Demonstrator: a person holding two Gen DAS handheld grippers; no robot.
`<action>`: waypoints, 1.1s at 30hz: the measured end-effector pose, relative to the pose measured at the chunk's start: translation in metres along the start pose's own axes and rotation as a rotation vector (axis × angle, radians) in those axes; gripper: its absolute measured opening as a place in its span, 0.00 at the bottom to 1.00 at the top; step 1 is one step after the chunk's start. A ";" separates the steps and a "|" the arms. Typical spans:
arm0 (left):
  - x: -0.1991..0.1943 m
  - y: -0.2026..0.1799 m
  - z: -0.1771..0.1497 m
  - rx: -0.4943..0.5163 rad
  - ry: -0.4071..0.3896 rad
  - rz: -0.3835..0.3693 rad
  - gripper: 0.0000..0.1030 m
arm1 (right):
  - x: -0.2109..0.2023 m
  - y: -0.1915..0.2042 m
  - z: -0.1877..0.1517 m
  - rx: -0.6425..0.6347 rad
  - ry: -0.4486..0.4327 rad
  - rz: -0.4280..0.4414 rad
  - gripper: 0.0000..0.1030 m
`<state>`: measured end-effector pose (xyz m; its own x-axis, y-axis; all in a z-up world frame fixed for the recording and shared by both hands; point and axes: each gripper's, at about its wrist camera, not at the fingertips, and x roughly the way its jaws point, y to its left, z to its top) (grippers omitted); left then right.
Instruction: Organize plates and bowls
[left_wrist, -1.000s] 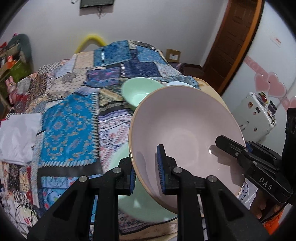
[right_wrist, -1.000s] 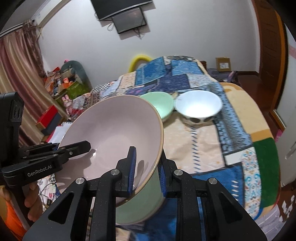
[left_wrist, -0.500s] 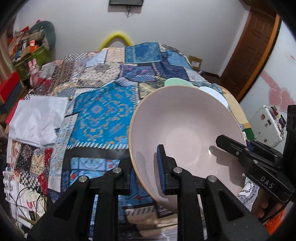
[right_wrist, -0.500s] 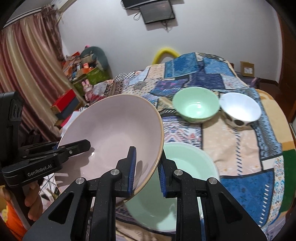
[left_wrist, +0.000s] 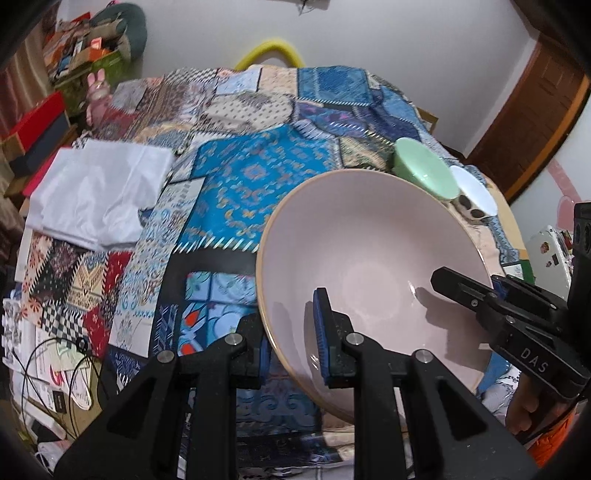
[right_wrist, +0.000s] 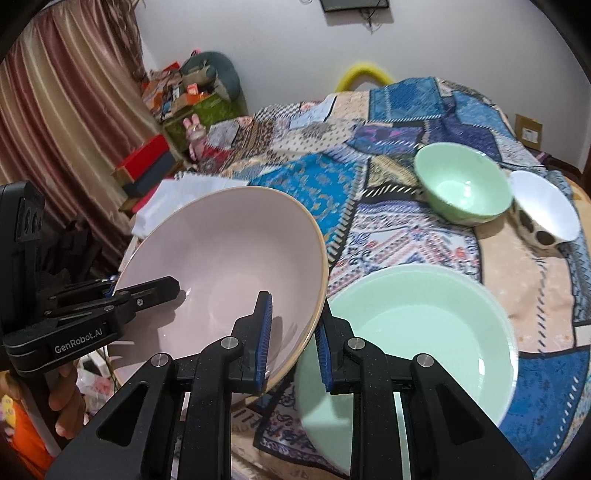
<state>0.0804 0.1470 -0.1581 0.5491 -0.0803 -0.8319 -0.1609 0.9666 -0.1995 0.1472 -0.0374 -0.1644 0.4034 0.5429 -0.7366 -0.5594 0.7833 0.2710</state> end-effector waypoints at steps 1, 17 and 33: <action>0.003 0.004 -0.001 -0.006 0.006 0.002 0.19 | 0.003 0.002 0.000 -0.004 0.008 0.000 0.20; 0.049 0.056 -0.010 -0.099 0.074 0.018 0.19 | 0.067 0.019 0.000 -0.058 0.146 0.010 0.20; 0.057 0.054 -0.015 -0.070 0.076 0.064 0.19 | 0.078 0.021 0.000 -0.101 0.181 -0.011 0.22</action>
<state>0.0912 0.1912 -0.2242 0.4723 -0.0401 -0.8805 -0.2514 0.9513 -0.1782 0.1668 0.0213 -0.2157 0.2782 0.4638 -0.8411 -0.6294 0.7495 0.2051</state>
